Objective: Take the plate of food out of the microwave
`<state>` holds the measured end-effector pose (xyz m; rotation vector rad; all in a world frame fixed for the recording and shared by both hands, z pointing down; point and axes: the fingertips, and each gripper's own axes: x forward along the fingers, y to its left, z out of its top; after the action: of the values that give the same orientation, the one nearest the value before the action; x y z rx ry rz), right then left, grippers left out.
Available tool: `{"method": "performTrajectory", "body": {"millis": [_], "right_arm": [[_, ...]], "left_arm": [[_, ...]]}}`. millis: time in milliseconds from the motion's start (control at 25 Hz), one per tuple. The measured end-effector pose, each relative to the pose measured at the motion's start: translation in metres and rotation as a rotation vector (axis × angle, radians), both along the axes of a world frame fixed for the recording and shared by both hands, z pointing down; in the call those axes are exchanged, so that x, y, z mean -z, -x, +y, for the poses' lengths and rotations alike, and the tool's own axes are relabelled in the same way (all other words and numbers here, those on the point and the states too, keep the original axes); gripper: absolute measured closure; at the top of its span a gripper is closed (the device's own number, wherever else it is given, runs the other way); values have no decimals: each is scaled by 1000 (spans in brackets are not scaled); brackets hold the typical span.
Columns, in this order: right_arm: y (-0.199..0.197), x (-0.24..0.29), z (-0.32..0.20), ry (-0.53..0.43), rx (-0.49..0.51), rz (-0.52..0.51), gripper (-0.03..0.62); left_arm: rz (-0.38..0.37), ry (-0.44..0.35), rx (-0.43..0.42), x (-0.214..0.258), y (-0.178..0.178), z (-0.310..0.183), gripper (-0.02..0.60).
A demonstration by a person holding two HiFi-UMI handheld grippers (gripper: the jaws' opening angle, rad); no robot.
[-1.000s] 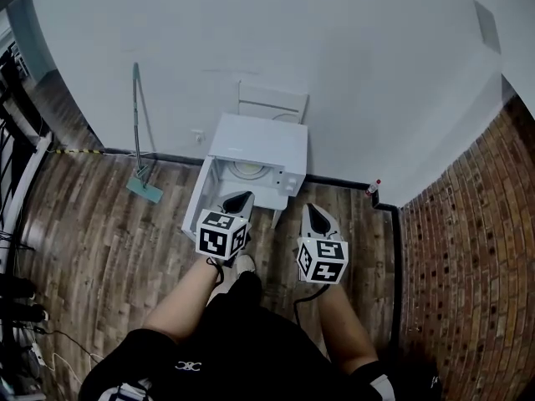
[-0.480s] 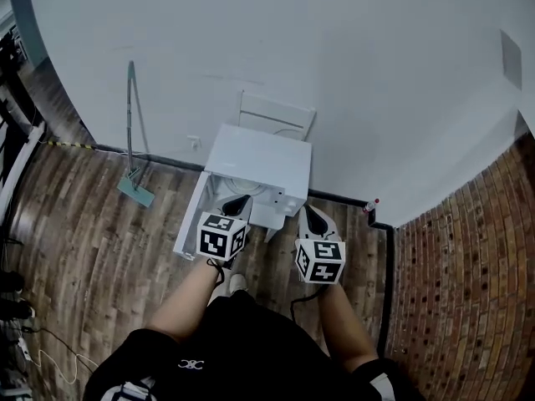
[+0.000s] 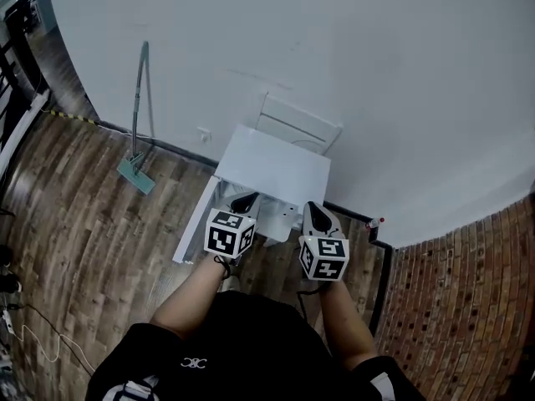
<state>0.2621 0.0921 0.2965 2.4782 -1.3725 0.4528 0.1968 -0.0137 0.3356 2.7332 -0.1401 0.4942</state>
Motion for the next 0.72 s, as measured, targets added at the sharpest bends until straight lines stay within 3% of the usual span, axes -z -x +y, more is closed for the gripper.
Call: {"method": "performTrajectory", "body": {"millis": [400, 720], "right_arm": [[10, -57, -58, 135, 198, -66, 581], [3, -83, -87, 223, 375, -49, 580]], "left_arm": [[-84, 159, 179, -64, 28, -38, 581], [-128, 282, 344, -113, 39, -45, 581]]}}
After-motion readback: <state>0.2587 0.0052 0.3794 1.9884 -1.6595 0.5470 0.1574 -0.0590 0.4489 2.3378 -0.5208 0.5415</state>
